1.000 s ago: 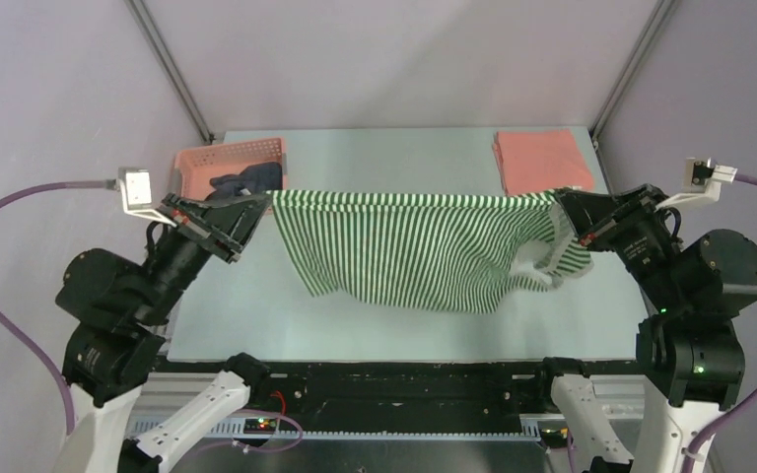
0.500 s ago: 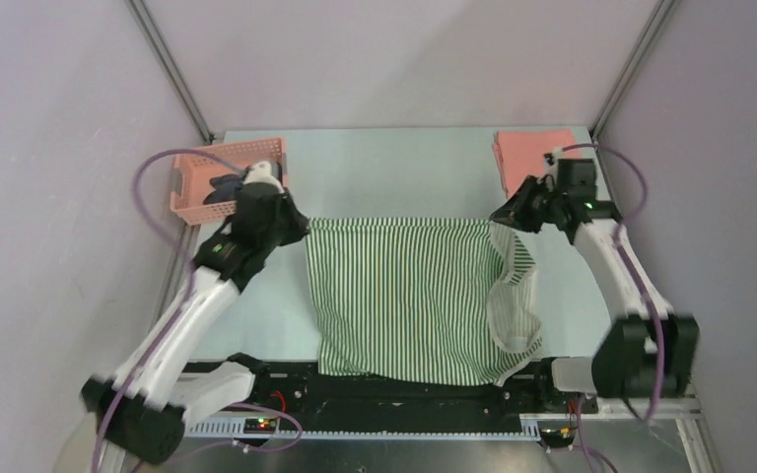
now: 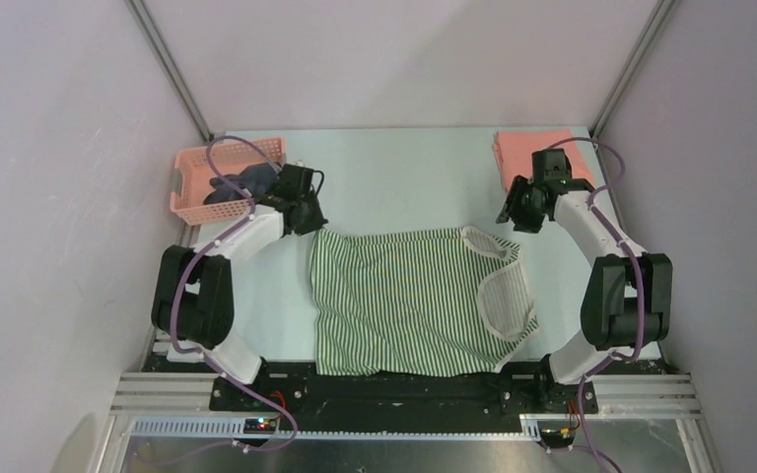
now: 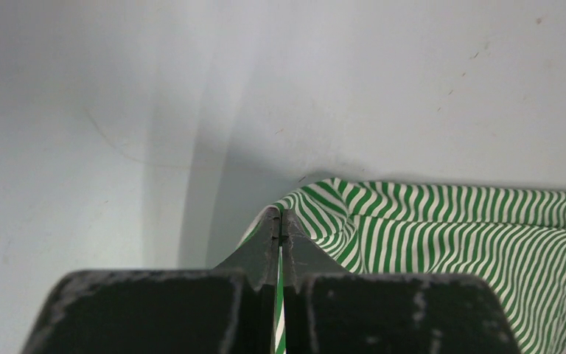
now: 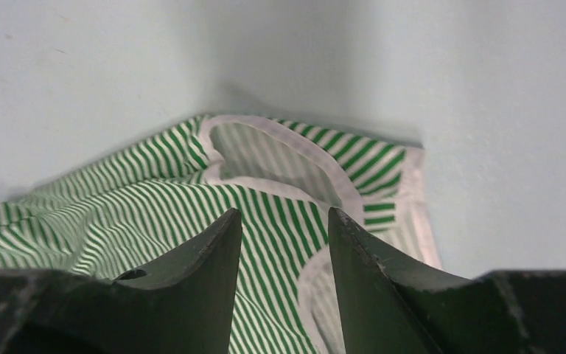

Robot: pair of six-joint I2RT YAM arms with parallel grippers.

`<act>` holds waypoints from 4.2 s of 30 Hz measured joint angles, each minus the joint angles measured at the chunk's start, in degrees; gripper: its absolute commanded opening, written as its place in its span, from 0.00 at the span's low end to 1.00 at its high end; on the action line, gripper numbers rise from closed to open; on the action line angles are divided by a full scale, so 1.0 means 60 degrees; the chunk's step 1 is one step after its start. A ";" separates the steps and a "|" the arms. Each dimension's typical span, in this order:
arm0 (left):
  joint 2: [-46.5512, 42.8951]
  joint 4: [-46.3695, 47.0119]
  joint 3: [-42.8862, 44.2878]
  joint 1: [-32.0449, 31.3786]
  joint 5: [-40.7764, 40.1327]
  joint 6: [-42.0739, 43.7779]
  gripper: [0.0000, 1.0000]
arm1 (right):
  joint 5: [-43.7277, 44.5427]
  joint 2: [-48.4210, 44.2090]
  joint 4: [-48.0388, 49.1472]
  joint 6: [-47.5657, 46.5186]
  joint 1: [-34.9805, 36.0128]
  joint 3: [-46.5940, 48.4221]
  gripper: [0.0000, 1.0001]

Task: Fold and stack the mixed laundry pile
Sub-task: Flatten out the tank top at the center of the board, then fold the tank top at the center of the board.

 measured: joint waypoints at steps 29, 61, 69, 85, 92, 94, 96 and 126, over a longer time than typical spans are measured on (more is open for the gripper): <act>0.0627 0.0284 0.0313 0.0084 0.0448 0.0069 0.00 | 0.1759 0.1082 -0.0892 -0.0200 0.0379 -0.0342 0.04; 0.3570 0.0321 0.3351 0.1217 0.1177 0.0597 0.00 | -0.0142 0.2357 0.0532 -0.0255 -0.2328 0.1075 0.00; 0.4302 0.0240 0.4422 0.1373 0.1362 0.0896 0.39 | -0.0419 0.3501 0.0455 -0.0259 -0.2284 0.2634 0.22; -0.2637 -0.0178 -0.1053 0.0918 0.2135 0.0175 0.50 | 0.0240 -0.0146 -0.1625 0.0583 -0.0780 0.0171 0.51; -0.5690 -0.0670 -0.3927 -0.0328 0.2339 -0.0364 0.49 | 0.0339 -0.3013 -0.2255 0.1290 0.1392 -0.2583 0.47; -0.6153 -0.0823 -0.4612 -0.0721 0.2331 -0.0565 0.49 | 0.0342 -0.3734 -0.2433 0.1625 0.2022 -0.3348 0.45; -0.6550 -0.0980 -0.5140 -0.1086 0.2251 -0.0801 0.49 | 0.0328 -0.4284 -0.2550 0.1920 0.2514 -0.3963 0.43; -0.6346 -0.0510 -0.6801 -0.2455 0.1286 -0.2484 0.00 | 0.2051 -0.4790 -0.1596 0.4000 0.4630 -0.6280 0.00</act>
